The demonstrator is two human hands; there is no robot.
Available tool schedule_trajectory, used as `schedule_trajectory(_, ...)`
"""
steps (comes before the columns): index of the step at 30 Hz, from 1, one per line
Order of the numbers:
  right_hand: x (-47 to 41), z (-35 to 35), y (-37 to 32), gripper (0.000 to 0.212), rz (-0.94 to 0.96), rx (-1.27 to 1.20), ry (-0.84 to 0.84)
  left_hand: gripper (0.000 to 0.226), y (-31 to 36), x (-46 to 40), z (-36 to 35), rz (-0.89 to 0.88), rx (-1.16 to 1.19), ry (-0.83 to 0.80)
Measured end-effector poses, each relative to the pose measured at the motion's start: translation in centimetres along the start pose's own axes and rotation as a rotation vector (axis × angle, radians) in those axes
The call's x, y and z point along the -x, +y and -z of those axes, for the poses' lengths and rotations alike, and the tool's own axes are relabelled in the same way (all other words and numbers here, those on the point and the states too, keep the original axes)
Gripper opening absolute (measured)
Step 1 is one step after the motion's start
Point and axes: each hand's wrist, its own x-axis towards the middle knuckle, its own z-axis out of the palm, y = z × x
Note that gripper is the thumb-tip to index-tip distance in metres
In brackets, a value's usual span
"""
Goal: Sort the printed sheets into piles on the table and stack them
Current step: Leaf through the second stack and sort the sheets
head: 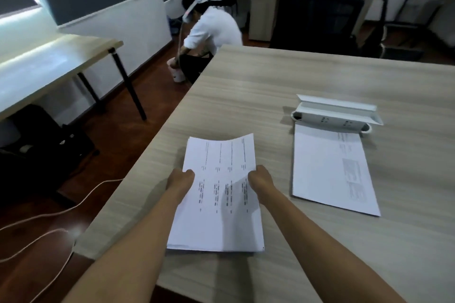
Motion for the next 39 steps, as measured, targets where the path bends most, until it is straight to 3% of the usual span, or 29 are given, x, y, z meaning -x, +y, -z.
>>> schedule_trajectory(5,0.7,7.3,1.1,0.040,-0.005,-0.163,0.227,0.010,5.7,0.7,-5.9,-0.180,-0.052,-0.135)
schedule_trajectory(9,3.0,15.9,4.9,0.045,-0.078,-0.315,0.447,0.033,9.5,3.8,-14.7,-0.287,-0.107,-0.357)
schedule_trajectory(13,7.0,24.1,10.0,0.032,-0.128,-0.460,0.586,0.053,11.4,9.8,-23.8,-0.395,-0.169,-0.502)
schedule_trajectory(15,10.3,28.6,13.3,0.022,-0.175,-0.547,0.704,0.048,11.9,13.9,-29.1,-0.458,-0.272,-0.589)
schedule_trajectory(19,17.3,36.7,20.6,0.014,-0.228,-0.665,0.892,0.011,12.1,24.0,-38.3,-0.579,-0.375,-0.816)
schedule_trajectory(24,25.6,45.0,29.5,0.027,-0.244,-0.838,1.061,0.009,10.1,36.5,-47.9,-0.660,-0.454,-0.995)
schedule_trajectory(27,30.9,49.3,34.0,0.023,-0.283,-0.863,1.144,0.008,8.5,43.7,-53.1,-0.704,-0.478,-1.072)
schedule_trajectory(35,40.4,57.3,43.2,0.027,-0.347,-1.035,1.329,0.016,6.2,59.5,-61.5,-0.783,-0.504,-1.248)
schedule_trajectory(39,43.0,60.2,46.4,0.022,-0.351,-1.050,1.407,0.009,5.4,64.5,-65.8,-0.842,-0.568,-1.284)
